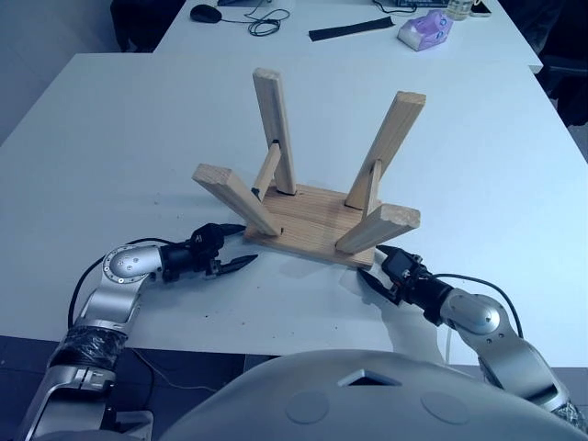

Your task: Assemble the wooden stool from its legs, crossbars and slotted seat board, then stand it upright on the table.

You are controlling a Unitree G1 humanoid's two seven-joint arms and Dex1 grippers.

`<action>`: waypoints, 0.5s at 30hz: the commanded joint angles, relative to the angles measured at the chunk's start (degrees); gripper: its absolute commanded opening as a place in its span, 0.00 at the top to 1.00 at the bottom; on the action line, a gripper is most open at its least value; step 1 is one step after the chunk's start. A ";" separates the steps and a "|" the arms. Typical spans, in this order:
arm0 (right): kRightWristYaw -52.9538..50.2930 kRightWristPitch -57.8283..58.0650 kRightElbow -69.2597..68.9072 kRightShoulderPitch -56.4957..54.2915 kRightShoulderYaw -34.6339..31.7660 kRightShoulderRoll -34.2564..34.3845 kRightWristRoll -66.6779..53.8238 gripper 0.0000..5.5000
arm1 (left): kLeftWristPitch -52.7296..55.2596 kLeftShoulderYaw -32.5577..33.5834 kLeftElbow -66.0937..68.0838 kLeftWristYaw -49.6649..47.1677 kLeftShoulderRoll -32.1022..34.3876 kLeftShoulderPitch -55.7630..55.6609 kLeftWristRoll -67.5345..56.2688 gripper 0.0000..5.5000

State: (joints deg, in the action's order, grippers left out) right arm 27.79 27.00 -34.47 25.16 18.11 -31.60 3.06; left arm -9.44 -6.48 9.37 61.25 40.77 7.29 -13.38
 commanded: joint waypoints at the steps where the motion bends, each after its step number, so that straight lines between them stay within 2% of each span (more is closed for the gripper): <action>1: -0.03 0.32 1.11 -0.27 -0.04 0.09 0.16 0.44 | 3.34 -3.10 -0.67 1.49 -0.11 2.66 1.82 0.38; 4: -0.26 0.30 1.20 -0.29 -0.08 0.35 0.21 0.44 | 4.71 -3.01 -2.18 1.11 -0.29 2.69 1.16 0.45; 5: -0.39 0.20 1.29 -0.33 0.03 0.55 0.24 0.48 | 5.42 -2.99 -2.94 0.70 -0.56 2.65 0.92 0.48; 12: -0.92 -0.09 1.12 -0.45 0.14 0.89 0.20 0.54 | 8.50 -2.89 -7.58 -1.78 -1.65 3.23 0.13 0.64; 15: -0.71 -0.03 0.53 -0.29 -0.07 0.56 -0.03 0.54 | 9.88 -2.94 -11.22 -3.14 -1.75 3.99 -0.24 0.67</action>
State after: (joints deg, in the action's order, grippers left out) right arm 26.21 26.89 -33.81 25.14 17.19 -31.20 3.29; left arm -0.88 -6.41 1.76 57.41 40.67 9.93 -14.54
